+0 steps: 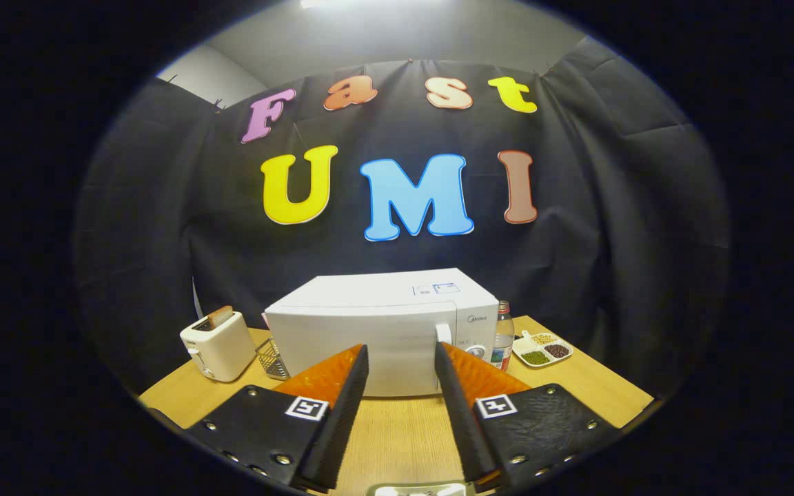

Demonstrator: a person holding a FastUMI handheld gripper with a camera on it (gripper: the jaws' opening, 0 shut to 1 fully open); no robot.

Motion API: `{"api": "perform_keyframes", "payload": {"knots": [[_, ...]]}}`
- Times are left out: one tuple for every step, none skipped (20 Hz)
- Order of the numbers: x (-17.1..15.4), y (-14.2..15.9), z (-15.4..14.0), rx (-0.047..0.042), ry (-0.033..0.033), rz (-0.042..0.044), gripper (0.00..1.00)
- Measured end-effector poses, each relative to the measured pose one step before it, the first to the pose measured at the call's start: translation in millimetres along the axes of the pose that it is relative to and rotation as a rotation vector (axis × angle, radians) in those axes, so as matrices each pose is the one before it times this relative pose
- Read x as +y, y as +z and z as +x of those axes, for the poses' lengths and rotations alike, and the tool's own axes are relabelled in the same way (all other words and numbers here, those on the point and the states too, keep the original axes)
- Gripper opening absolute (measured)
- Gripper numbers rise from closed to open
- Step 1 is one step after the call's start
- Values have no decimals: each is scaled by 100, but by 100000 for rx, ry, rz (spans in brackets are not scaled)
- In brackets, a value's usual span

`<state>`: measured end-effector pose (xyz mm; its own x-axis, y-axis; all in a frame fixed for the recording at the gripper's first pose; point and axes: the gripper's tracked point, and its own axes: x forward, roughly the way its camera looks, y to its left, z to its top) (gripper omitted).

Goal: Open the microwave, put the food inside, and close the microwave door.

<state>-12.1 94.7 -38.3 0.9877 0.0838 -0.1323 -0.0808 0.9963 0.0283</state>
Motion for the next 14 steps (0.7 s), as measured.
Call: {"api": "perform_keyframes", "payload": {"knots": [[300, 103, -1615, -781, 1696, -1059, 74], [44, 268, -1722, -1174, 1406, -1946, 99], [-282, 28, -1226, -1423, 459, -2269, 97], [-304, -27, -1020, -1336, 421, -2560, 96], [-248, -336, -926, -157, 726, -1234, 96], [44, -477, -704, 573, 2128, 1026, 96], [185, -307, -520, 302, 2772, 2106, 96], [-183, -104, -319, -171, 1497, 1072, 96], [-821, 60, -286, 87, -309, -123, 96], [-778, -39, -227, 923, -1217, 220, 96], [-343, 352, -116, -1008, -868, 1671, 96], [-253, 759, 46, -2005, -1097, 1873, 96], [202, 364, 349, -984, -1599, 1029, 96], [-246, 195, 77, -379, -1102, 621, 96]]}}
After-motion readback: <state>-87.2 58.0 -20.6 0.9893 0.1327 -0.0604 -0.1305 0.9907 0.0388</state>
